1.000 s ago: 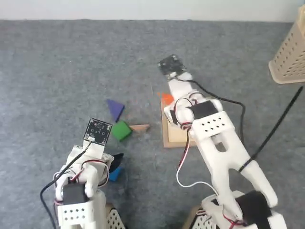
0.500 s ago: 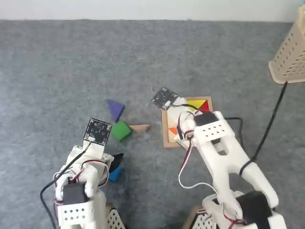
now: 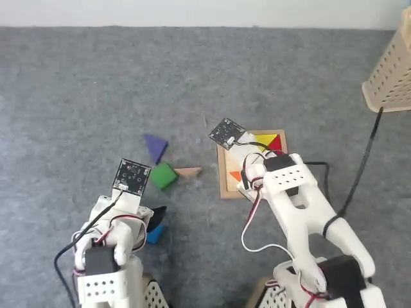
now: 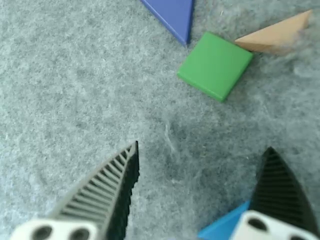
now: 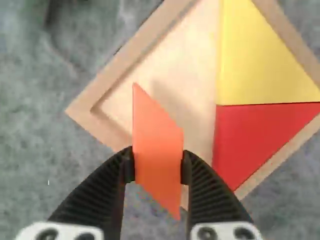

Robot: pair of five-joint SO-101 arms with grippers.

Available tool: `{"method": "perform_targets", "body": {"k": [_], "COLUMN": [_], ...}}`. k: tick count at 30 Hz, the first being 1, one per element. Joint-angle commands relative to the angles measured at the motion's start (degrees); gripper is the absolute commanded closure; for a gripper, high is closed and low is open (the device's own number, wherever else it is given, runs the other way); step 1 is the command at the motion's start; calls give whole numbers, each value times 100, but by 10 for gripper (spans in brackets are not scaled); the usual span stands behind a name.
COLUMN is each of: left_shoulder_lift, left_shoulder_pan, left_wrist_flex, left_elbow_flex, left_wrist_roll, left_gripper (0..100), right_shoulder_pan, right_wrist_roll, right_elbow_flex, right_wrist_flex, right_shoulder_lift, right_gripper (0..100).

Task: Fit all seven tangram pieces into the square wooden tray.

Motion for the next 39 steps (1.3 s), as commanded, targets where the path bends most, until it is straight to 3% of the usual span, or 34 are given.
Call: {"method": "perform_targets", "body": {"k": [1,8,14,26,28,33,39], "left_shoulder_lift": [-79,-79,-79,-79,-79,-79,-79], "left_shoulder_pan": [9,9,9,9,9,9,9], "left_wrist_flex": [0,0,0,0,0,0,0], "left_elbow_flex": [-31,-31,-31,-31,-31,-31,-31], "left_wrist_roll": [-18,-18,-18,-18,-18,-18,-18], "left_gripper": [647,647,647,647,647,647,647], "right_shoulder_pan": [101,514,505,-66,-92,-75,-101], "right_wrist_roll": [-88,-167,-835,-1890,-1723,-308,-229], "right_elbow_flex": [-35,-44,-79,-202,-237,-79,9], "right_wrist_flex": [-198,-391,-462,-875,-787,-796,-822], "right_shoulder_lift": [-22,-66,-40,-22,-22,-22,-22], "right_gripper": [961,961,961,961,961,961,957]}}
